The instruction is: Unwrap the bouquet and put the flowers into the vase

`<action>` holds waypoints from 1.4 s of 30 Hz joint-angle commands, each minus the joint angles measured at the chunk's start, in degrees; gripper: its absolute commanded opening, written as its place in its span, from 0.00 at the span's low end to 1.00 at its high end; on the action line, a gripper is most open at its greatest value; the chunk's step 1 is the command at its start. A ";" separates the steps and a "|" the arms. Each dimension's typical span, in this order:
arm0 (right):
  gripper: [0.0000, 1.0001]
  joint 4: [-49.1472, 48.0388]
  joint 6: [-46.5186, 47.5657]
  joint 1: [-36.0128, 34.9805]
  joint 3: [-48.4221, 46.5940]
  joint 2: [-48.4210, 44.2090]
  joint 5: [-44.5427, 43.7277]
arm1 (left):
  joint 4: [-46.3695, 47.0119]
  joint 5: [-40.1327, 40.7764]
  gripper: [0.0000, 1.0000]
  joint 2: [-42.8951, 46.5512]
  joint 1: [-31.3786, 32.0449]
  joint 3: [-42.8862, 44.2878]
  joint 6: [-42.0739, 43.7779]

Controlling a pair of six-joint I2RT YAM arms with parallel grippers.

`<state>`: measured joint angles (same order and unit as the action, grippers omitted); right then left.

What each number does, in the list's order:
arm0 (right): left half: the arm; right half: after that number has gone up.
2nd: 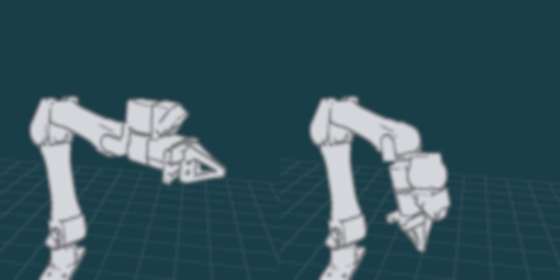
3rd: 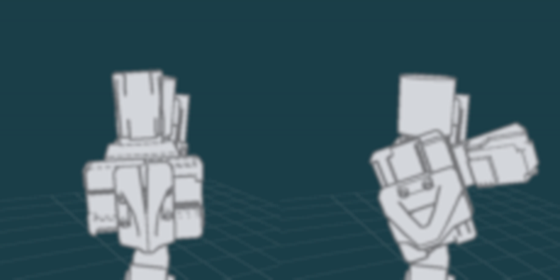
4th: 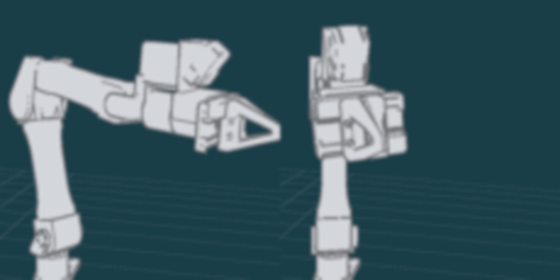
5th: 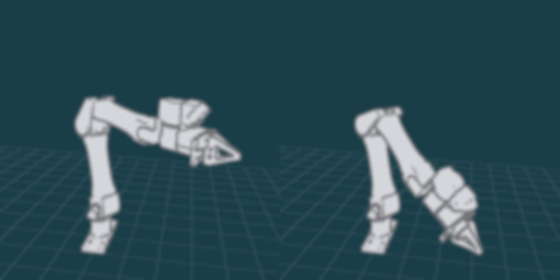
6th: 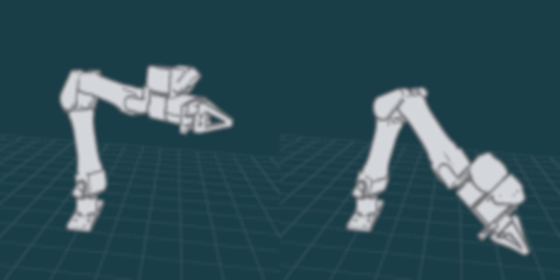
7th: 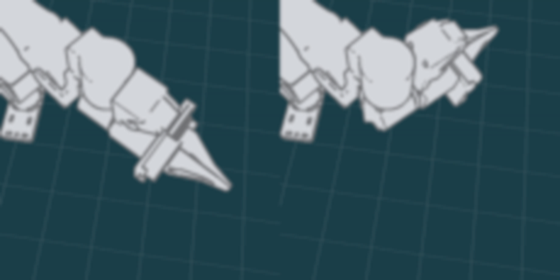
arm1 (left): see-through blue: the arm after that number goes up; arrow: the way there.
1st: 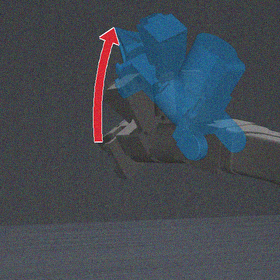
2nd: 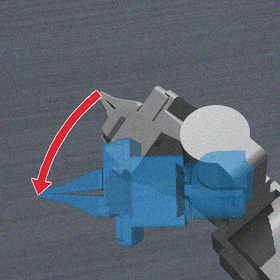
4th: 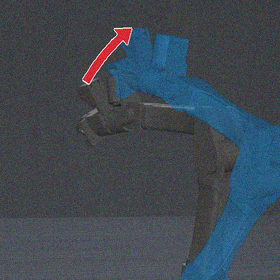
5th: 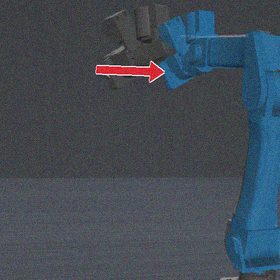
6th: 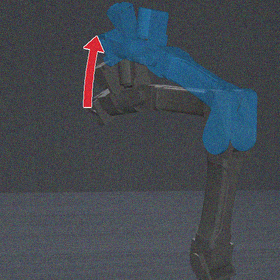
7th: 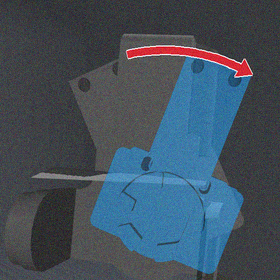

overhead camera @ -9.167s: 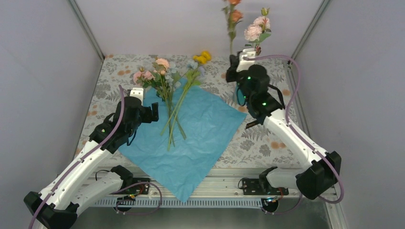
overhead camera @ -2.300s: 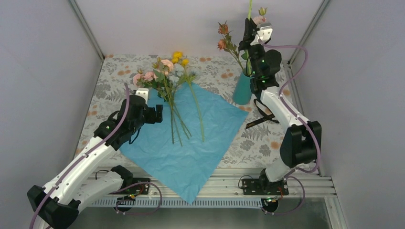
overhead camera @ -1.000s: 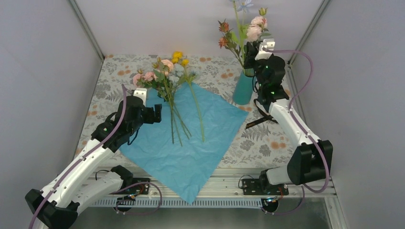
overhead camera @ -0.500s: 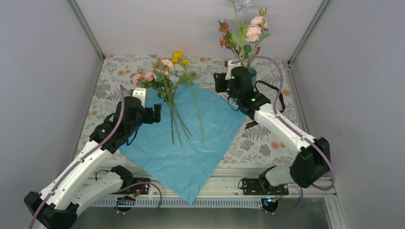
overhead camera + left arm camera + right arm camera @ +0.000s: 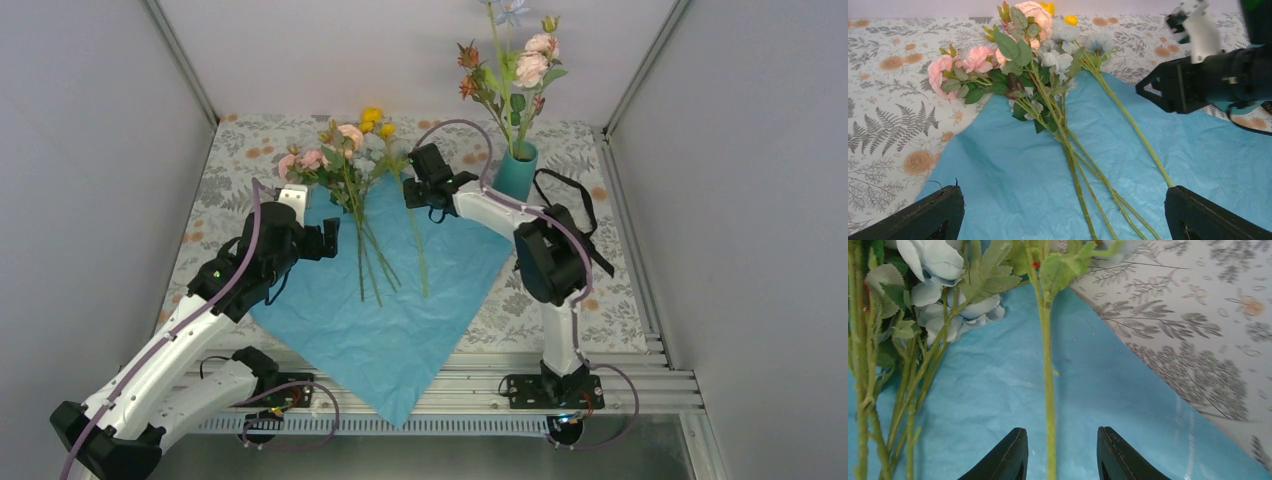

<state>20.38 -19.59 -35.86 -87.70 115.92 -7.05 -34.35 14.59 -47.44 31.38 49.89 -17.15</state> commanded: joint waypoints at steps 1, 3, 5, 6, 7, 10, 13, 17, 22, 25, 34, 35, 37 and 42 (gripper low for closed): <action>0.37 0.94 1.26 -0.55 -6.39 6.13 3.23 | 1.56 -0.43 1.00 0.49 0.24 -0.50 0.71; 0.37 0.73 1.30 -0.54 -8.02 8.28 3.55 | 1.56 -0.46 1.00 0.38 0.26 -0.50 0.79; 0.37 1.06 1.60 -0.53 -9.91 10.31 3.53 | 1.56 -0.45 1.00 0.41 0.26 -0.50 0.80; 0.37 1.33 1.77 -0.53 -10.97 11.15 3.85 | 1.56 -0.40 1.00 0.37 0.28 -0.49 0.80; 0.37 1.56 1.95 -0.53 -11.93 12.12 4.07 | 1.62 -0.42 1.00 0.34 0.27 -0.52 0.80; 0.36 2.38 2.26 -0.54 -14.51 14.45 4.62 | 1.65 -0.34 1.00 0.25 0.27 -0.47 0.84; 0.35 3.01 2.35 -0.56 -16.25 15.95 4.60 | 1.61 -0.27 1.00 0.29 0.27 -0.49 0.80; 0.34 3.58 2.48 -0.53 -17.65 17.30 3.46 | 1.64 -0.31 1.00 0.23 0.26 -0.50 0.80; 0.32 5.24 2.79 -0.55 -19.62 19.72 2.46 | 1.57 -0.31 1.00 0.09 0.30 -0.56 0.82; 0.29 5.19 2.72 -0.50 -19.70 20.10 2.39 | 1.56 -0.21 1.00 0.09 0.24 -0.49 0.80; 0.04 3.61 2.36 -0.53 -17.74 16.67 1.80 | 1.48 -0.03 1.00 0.13 0.24 -0.49 0.71; 0.04 2.78 2.10 -0.53 -16.59 15.35 1.90 | 1.40 0.00 1.00 0.15 0.26 -0.49 0.67; 0.04 1.09 1.47 -0.51 -13.63 12.11 2.35 | 1.37 0.00 1.00 0.20 0.26 -0.52 0.54; 0.04 -3.54 0.81 -0.67 -6.44 2.73 3.23 | 1.38 0.14 1.00 0.25 0.25 -0.49 0.54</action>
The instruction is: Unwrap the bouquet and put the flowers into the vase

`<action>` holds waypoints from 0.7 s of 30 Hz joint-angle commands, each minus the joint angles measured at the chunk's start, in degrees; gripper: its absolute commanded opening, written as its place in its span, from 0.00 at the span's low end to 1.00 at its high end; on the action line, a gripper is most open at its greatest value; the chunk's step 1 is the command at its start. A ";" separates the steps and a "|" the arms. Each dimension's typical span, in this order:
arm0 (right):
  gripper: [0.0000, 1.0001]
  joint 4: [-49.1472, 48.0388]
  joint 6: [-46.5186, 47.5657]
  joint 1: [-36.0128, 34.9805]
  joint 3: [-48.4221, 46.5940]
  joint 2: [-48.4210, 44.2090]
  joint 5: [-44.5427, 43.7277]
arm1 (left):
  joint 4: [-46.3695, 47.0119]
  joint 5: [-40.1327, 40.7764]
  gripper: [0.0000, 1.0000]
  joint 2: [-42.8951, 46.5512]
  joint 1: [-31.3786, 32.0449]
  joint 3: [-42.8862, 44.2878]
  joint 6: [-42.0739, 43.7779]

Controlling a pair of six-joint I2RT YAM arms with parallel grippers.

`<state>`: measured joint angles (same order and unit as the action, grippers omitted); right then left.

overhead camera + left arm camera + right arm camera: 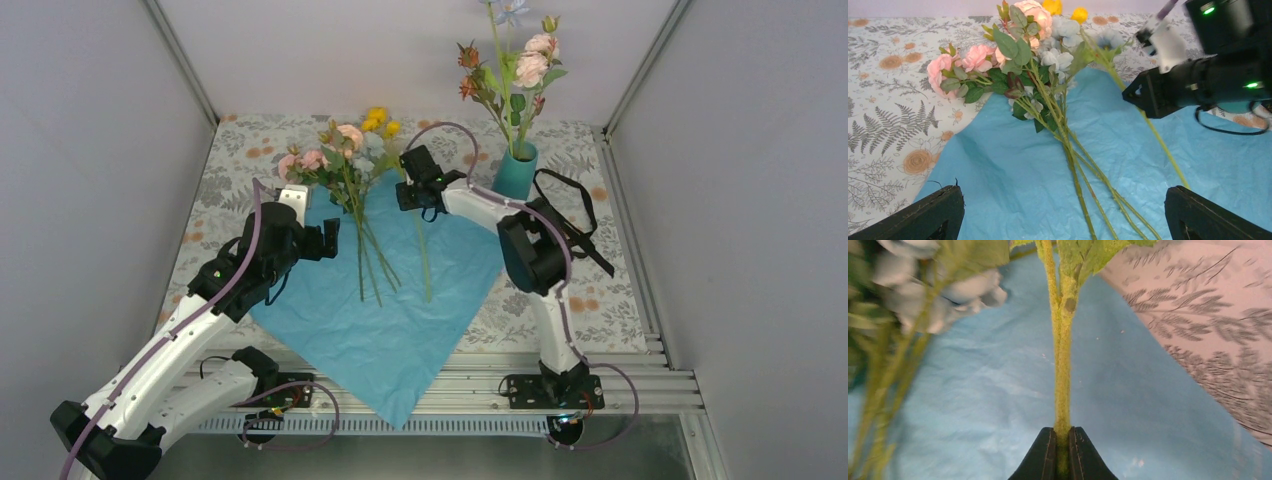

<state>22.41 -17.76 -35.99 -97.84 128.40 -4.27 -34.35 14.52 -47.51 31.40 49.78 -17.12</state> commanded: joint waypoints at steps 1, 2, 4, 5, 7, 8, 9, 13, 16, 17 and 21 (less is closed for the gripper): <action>0.04 -7.01 -1.05 -0.52 5.42 -11.85 0.74 | 1.39 0.22 1.00 0.17 0.25 -0.43 0.51; 0.04 -8.31 -1.01 -0.57 7.18 -13.85 0.96 | 1.31 0.24 1.00 0.18 0.24 -0.39 0.51; 0.04 -10.05 -0.67 -0.68 9.98 -18.67 1.49 | 1.30 0.08 1.00 0.20 0.25 -0.38 0.45; 0.04 -10.64 -0.28 -0.74 11.06 -20.38 1.57 | 1.30 0.10 1.00 0.19 0.27 -0.42 0.43; 0.04 -11.28 0.74 -0.92 12.52 -23.86 1.72 | 1.22 0.07 1.00 0.13 0.27 -0.41 0.28; 0.04 -11.45 1.29 -0.93 12.99 -25.36 1.66 | 1.17 0.07 1.00 0.07 0.25 -0.39 0.25; 0.04 -11.62 1.73 -1.04 13.35 -26.86 1.54 | 1.13 0.01 1.00 -0.03 0.24 -0.39 0.25; 0.04 -13.12 4.30 -1.02 14.87 -33.57 0.78 | 1.41 -1.07 1.00 0.01 0.25 -0.46 0.54; 0.04 -15.51 7.50 -1.05 15.81 -39.95 -2.22 | 2.11 -2.75 1.00 0.24 0.31 -0.62 1.05; 0.04 -16.15 8.81 -1.04 15.84 -41.48 -3.44 | 2.25 -3.14 1.00 0.34 0.25 -0.67 1.06; 0.04 -18.87 14.04 -0.78 15.41 -45.49 -7.71 | 2.39 -3.35 1.00 0.39 0.24 -0.74 1.20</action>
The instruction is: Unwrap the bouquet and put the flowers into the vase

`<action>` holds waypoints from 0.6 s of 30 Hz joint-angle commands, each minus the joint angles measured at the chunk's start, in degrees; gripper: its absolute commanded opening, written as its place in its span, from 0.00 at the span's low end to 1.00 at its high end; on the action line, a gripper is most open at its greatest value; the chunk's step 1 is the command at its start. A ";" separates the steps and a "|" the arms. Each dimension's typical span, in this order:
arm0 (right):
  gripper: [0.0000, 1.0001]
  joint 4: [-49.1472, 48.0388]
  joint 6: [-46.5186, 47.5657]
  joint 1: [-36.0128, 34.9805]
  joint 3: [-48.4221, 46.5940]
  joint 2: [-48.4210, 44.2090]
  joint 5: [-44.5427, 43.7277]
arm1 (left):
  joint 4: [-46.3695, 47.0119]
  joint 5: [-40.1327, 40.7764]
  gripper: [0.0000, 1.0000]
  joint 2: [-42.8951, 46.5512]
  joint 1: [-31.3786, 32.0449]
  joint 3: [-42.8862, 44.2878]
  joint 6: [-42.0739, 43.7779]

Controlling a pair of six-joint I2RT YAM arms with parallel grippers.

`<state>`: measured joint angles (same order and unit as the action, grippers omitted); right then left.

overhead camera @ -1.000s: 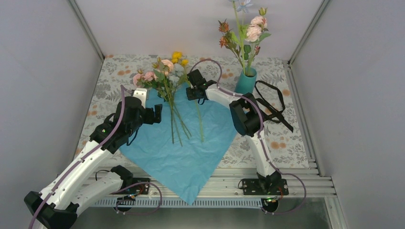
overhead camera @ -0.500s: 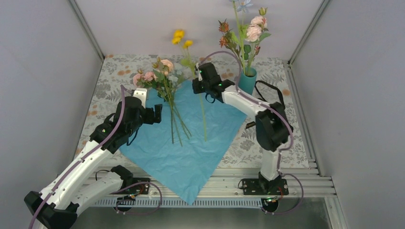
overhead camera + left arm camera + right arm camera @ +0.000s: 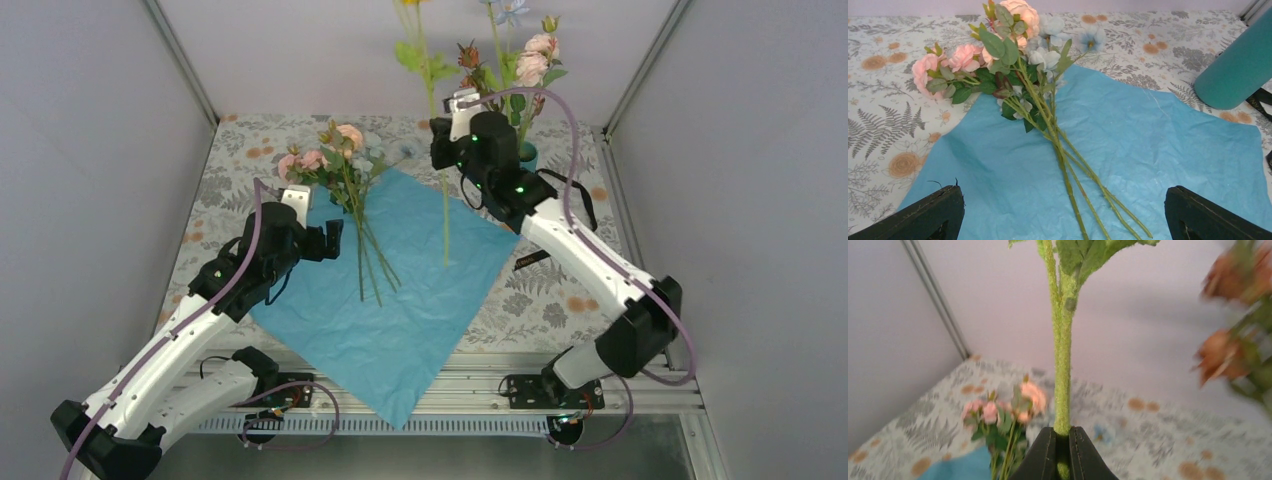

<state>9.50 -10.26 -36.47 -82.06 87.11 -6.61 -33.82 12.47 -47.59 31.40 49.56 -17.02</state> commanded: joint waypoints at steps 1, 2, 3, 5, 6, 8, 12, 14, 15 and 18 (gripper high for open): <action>0.04 -6.67 7.70 -0.11 -0.35 -5.02 -6.06 | 1.87 -1.43 1.00 0.33 0.24 -0.52 1.11; 0.04 -7.68 8.85 0.12 -0.25 -5.72 -6.57 | 1.88 -1.59 1.00 0.30 0.24 -0.56 1.15; 0.04 -8.82 9.94 0.47 -0.08 -6.41 -7.12 | 1.94 -1.84 1.00 0.24 0.24 -0.53 1.23; 0.04 -11.34 12.31 1.36 0.13 -7.51 -8.14 | 2.01 -1.96 1.00 0.19 0.25 -0.50 1.30; 0.04 -12.57 13.30 2.09 0.21 -7.96 -8.35 | 1.96 -2.04 1.00 0.20 0.24 -0.57 1.33; 0.04 -15.50 15.06 4.09 0.62 -8.47 -8.31 | 2.01 -2.03 1.00 0.17 0.24 -0.58 1.37; 0.04 -23.46 17.51 8.92 3.15 -9.74 -6.61 | 1.83 -1.85 1.00 0.20 0.24 -0.47 1.55; 0.04 -27.10 17.78 11.54 3.80 -9.57 -5.68 | 1.83 -1.72 1.00 0.22 0.24 -0.56 1.50; 0.04 -30.39 18.08 13.36 4.48 -9.36 -4.78 | 1.96 -1.78 1.00 0.30 0.27 -0.64 1.54; 0.04 -38.05 19.16 16.63 6.76 -9.22 -1.48 | 1.93 -1.67 1.00 0.07 0.25 -0.61 1.55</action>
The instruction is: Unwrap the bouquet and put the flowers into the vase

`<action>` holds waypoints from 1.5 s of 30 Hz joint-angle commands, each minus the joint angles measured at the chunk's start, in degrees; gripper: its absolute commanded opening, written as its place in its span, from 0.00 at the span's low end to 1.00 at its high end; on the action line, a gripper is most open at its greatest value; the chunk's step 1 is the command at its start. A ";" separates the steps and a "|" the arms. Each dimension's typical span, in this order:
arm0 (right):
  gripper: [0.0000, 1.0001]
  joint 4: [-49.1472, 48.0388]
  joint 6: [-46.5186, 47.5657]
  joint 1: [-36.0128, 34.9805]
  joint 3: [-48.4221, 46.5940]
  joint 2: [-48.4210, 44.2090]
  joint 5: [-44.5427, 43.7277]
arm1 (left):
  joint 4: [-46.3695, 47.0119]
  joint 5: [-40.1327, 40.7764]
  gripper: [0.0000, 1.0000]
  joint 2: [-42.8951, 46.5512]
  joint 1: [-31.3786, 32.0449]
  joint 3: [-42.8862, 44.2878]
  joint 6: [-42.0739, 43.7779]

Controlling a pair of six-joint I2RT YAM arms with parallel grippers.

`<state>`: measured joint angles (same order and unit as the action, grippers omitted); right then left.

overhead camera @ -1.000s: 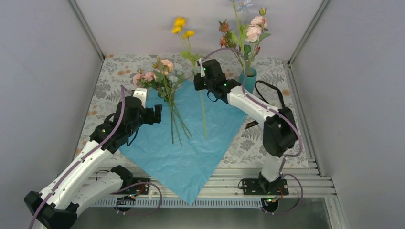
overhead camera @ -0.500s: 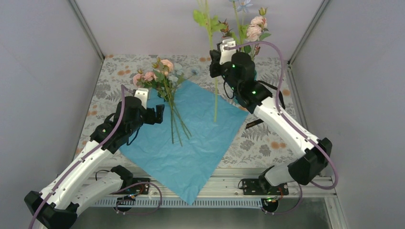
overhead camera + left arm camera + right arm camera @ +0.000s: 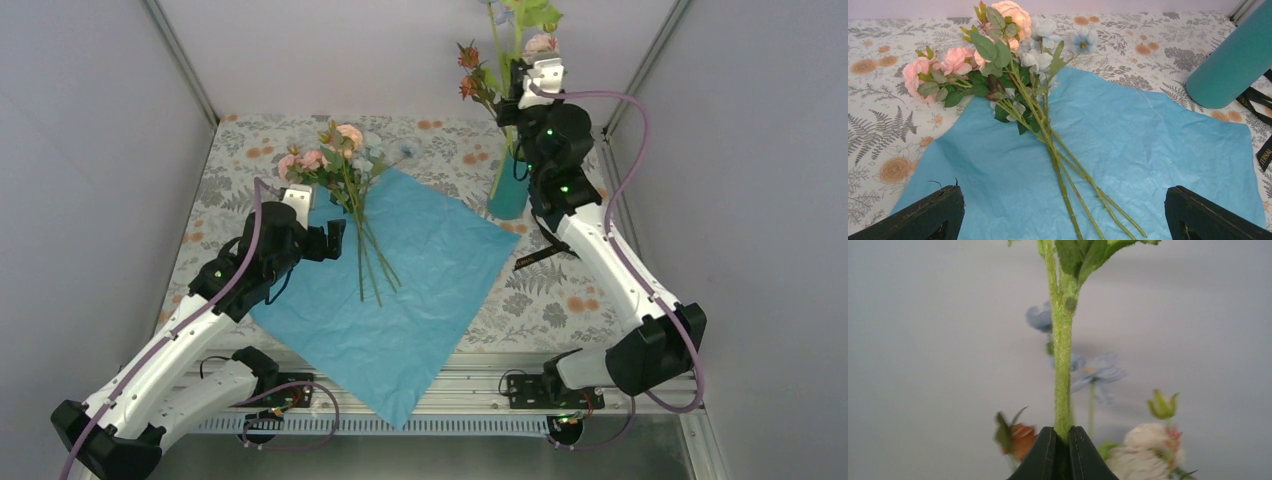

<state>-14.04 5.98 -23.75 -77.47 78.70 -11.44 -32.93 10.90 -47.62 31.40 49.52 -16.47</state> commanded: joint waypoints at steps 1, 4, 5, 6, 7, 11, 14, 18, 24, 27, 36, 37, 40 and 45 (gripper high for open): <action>0.04 -15.78 3.95 4.47 1.94 -0.31 3.31 | 0.95 -0.09 1.00 0.10 0.26 -0.56 1.00; 0.04 -17.96 5.99 6.22 -0.37 1.65 3.52 | 1.09 0.05 1.00 0.11 0.24 -0.65 1.04; 0.04 -18.75 6.41 6.92 -1.04 2.29 3.80 | 1.06 0.12 1.00 0.03 0.24 -0.65 1.08; 0.04 -19.41 6.71 7.48 -1.72 2.86 4.27 | 1.11 0.21 1.00 -0.02 0.24 -0.61 1.09; 0.04 -19.92 6.88 8.16 -2.25 3.46 4.59 | 1.11 0.24 1.00 -0.16 0.24 -0.57 1.17; 0.04 -22.20 8.13 10.06 -3.25 5.96 6.59 | 1.09 0.35 1.00 -0.75 0.24 -0.48 1.26; 0.04 -22.39 9.41 11.06 -5.17 8.27 8.00 | 1.20 0.46 1.00 -1.15 0.25 -0.47 1.26; 0.04 -23.26 11.02 11.97 -6.41 11.49 8.85 | 1.16 0.58 1.00 -1.55 0.25 -0.48 1.20; 0.04 -23.27 9.18 12.91 -4.02 13.76 9.76 | 1.01 0.93 1.00 -2.68 0.24 -0.34 1.18; 0.04 -23.11 8.07 12.91 -1.37 13.53 9.95 | 1.02 1.12 1.00 -2.99 0.24 -0.17 1.18; 0.06 -16.22 1.03 13.01 5.03 11.67 8.05 | 0.96 1.16 1.00 -2.45 0.24 -0.13 1.09; 0.06 -16.27 0.37 13.02 6.40 11.26 7.90 | 1.02 1.06 1.00 -2.21 0.24 -0.19 1.09; 0.09 -13.80 -1.30 13.02 8.73 10.23 7.02 | 0.98 0.60 1.00 -1.15 0.24 -0.48 0.92; 0.24 -4.28 -4.61 12.98 7.31 8.10 6.16 | 1.02 0.27 1.00 -0.06 0.27 -0.65 0.82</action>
<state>-25.36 5.67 -11.07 -68.42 90.32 -3.55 -32.64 11.38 -48.93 31.40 49.32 -15.86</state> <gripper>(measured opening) 0.199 0.998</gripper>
